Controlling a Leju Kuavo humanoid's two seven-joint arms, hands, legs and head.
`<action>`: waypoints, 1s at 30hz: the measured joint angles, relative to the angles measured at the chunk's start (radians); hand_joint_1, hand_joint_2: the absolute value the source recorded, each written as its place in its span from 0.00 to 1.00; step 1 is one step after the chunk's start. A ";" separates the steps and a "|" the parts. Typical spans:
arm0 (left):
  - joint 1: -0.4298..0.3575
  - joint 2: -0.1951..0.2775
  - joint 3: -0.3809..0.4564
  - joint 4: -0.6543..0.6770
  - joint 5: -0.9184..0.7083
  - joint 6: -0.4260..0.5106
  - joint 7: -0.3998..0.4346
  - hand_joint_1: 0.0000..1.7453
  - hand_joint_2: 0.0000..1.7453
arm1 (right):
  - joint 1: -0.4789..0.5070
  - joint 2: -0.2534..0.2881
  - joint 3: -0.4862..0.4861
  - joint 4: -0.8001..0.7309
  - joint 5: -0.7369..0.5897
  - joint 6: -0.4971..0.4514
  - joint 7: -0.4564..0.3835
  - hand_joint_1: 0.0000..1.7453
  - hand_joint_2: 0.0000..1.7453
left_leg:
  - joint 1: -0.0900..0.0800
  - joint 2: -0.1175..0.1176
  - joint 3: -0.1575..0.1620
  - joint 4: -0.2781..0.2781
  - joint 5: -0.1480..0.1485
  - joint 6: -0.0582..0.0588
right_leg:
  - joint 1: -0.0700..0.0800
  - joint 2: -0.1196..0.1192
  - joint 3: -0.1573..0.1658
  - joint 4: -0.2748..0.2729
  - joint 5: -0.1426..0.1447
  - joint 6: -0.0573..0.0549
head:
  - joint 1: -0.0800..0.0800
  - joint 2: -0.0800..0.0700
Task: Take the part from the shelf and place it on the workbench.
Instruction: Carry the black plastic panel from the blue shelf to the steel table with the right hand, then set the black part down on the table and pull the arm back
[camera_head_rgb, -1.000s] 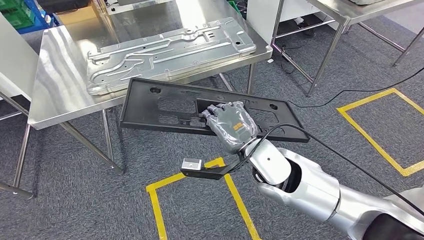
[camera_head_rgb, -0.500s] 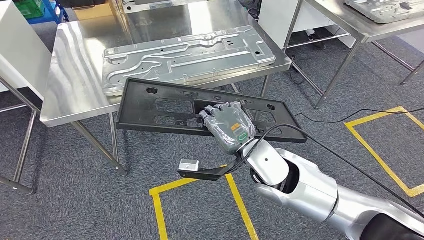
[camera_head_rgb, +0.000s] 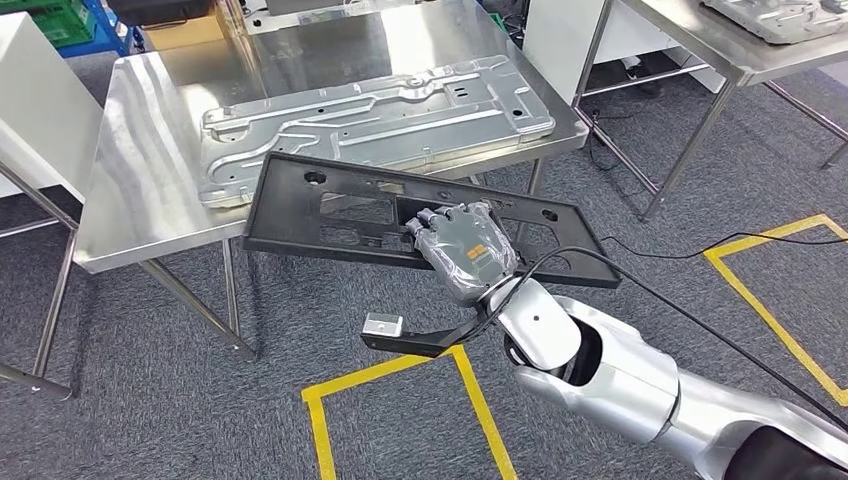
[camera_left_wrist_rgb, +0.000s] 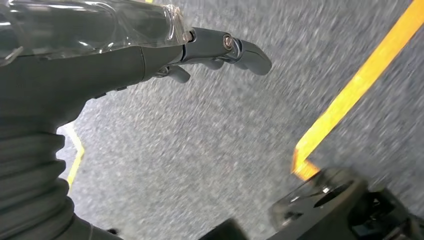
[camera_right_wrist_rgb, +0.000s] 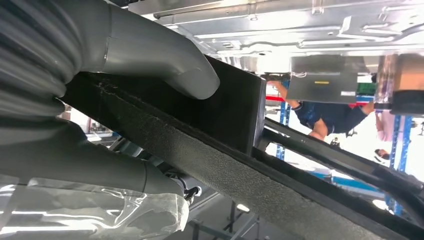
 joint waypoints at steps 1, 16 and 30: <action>-0.003 0.000 0.001 0.000 0.002 0.001 0.000 0.00 1.00 | 0.002 0.000 0.001 0.000 0.000 0.001 0.000 1.00 1.00 | 0.006 0.001 -0.026 0.036 0.001 -0.006 | -0.001 0.000 0.005 0.000 -0.005 0.002 | 0.000 0.000; 0.016 0.007 0.007 0.000 0.005 -0.002 -0.014 0.00 1.00 | 0.001 0.007 0.021 -0.004 0.018 0.052 0.008 1.00 1.00 | 0.001 -0.003 0.131 -0.271 0.133 0.054 | -0.010 0.004 -0.113 0.308 -0.160 0.055 | 0.000 0.000; 0.019 0.015 0.007 0.000 -0.011 -0.009 -0.005 0.00 1.00 | 0.005 0.007 0.025 -0.010 0.023 0.066 0.020 1.00 1.00 | 0.001 -0.005 0.047 -0.026 -0.019 -0.004 | -0.004 0.008 -0.011 0.016 -0.002 0.000 | -0.003 0.000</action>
